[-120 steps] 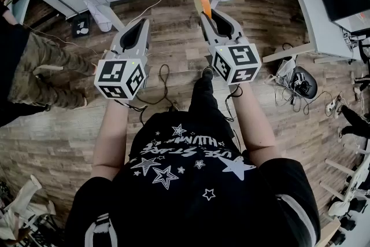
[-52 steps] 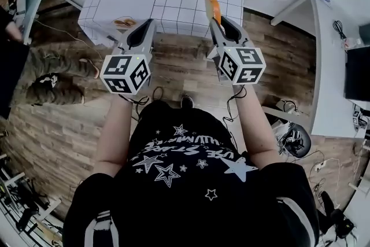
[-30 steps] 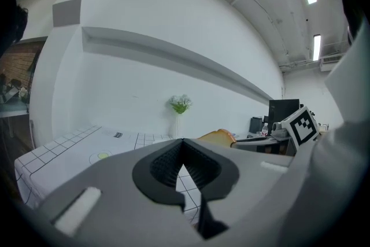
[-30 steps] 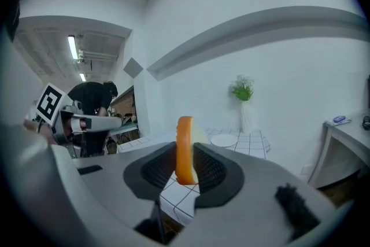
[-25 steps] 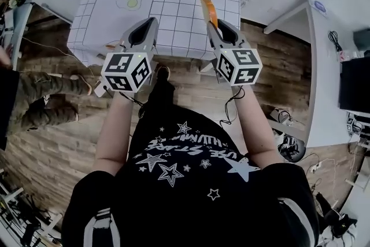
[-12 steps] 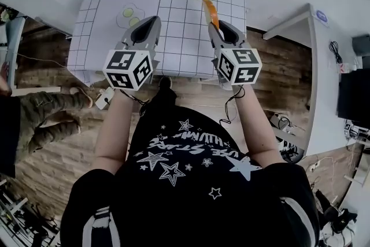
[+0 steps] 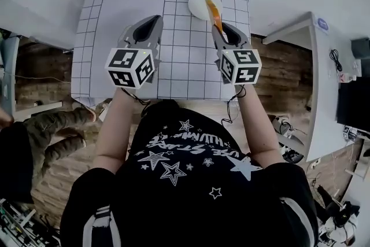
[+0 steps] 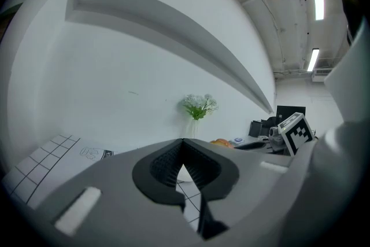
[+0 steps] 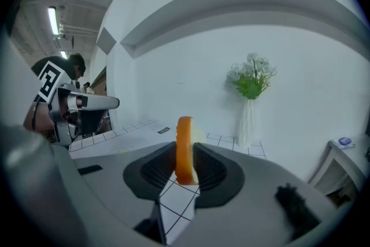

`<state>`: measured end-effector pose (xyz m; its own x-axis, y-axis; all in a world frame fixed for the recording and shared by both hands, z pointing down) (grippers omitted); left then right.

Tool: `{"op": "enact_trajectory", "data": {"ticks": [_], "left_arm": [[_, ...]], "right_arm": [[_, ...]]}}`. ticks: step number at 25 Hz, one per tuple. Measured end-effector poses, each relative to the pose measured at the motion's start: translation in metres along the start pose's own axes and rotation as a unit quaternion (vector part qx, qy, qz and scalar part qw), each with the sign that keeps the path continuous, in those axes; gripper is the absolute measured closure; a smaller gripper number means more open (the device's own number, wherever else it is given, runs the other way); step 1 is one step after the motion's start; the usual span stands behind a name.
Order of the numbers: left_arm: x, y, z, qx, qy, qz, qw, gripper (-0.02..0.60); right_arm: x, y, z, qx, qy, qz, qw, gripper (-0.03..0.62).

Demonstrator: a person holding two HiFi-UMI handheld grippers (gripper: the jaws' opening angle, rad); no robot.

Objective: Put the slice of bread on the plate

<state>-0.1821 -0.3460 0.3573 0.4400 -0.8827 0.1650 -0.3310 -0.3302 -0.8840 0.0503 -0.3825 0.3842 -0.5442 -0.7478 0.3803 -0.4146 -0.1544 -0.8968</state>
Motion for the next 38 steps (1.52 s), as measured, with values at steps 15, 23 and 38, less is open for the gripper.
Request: {"op": "enact_trajectory", "data": {"ticks": [15, 23, 38], "left_arm": [[0.065, 0.013, -0.061, 0.005, -0.017, -0.036, 0.9992, 0.572], [0.079, 0.004, -0.08, -0.008, -0.019, -0.056, 0.9982, 0.574], [0.079, -0.008, -0.083, -0.024, -0.024, -0.077, 0.9965, 0.572]], "right_arm": [[0.093, -0.007, 0.035, -0.128, -0.034, -0.103, 0.986, 0.497], [0.126, -0.014, 0.025, -0.273, -0.03, -0.134, 0.952, 0.499], [0.148, -0.062, -0.03, -0.47, 0.026, -0.174, 0.865, 0.494]]}}
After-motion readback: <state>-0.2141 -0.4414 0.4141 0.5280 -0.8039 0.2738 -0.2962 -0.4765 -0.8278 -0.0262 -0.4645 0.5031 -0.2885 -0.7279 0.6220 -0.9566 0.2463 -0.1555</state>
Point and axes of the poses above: the fingertips, and each gripper's own axes: x forward along the fingers, z to its right, y out of its top, the point moved 7 cm from there along -x, backward along the fingers, and after that the axes turned 14 degrees about -x, right-handed, at the moved point
